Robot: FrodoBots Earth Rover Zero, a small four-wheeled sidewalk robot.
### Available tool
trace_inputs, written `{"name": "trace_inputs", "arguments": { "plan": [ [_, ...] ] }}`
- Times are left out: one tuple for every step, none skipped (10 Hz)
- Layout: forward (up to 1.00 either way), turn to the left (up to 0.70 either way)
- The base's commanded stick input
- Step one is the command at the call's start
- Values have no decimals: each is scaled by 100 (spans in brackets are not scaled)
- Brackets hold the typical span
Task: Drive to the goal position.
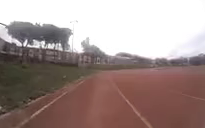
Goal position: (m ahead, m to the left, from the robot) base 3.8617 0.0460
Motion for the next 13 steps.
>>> {"name": "trace_inputs", "arguments": {
  "plan": [
    [100,0],
    [100,0],
    [100,0],
    [100,0],
    [100,0],
    [100,0],
    [100,0],
    [100,0],
    [100,0],
    [100,0],
    [100,0],
    [100,0],
    [100,0]
  ]
}}
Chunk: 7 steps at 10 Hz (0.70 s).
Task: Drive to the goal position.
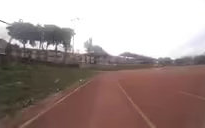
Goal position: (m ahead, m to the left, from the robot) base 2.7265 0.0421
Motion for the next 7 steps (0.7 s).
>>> {"name": "trace_inputs", "arguments": {
  "plan": [
    [100,0],
    [100,0],
    [100,0],
    [100,0],
    [100,0],
    [100,0],
    [100,0]
  ]
}}
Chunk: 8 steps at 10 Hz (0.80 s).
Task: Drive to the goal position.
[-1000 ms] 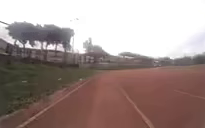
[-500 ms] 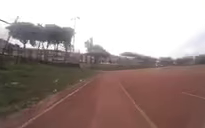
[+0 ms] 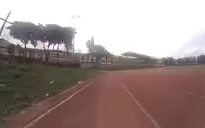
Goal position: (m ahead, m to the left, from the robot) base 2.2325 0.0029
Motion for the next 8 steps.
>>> {"name": "trace_inputs", "arguments": {
  "plan": [
    [100,0],
    [100,0],
    [100,0],
    [100,0],
    [100,0],
    [100,0],
    [100,0],
    [100,0]
  ]
}}
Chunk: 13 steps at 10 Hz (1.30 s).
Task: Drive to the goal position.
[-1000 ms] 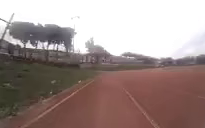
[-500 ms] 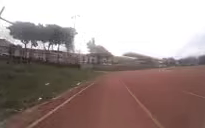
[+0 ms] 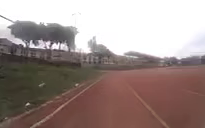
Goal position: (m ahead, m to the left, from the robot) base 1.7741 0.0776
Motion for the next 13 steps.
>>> {"name": "trace_inputs", "arguments": {
  "plan": [
    [100,0],
    [100,0],
    [100,0],
    [100,-9],
    [100,-27],
    [100,-28],
    [100,-28],
    [100,-28],
    [100,-28],
    [100,-28],
    [100,-28],
    [100,-28],
    [100,-28]
  ]
}}
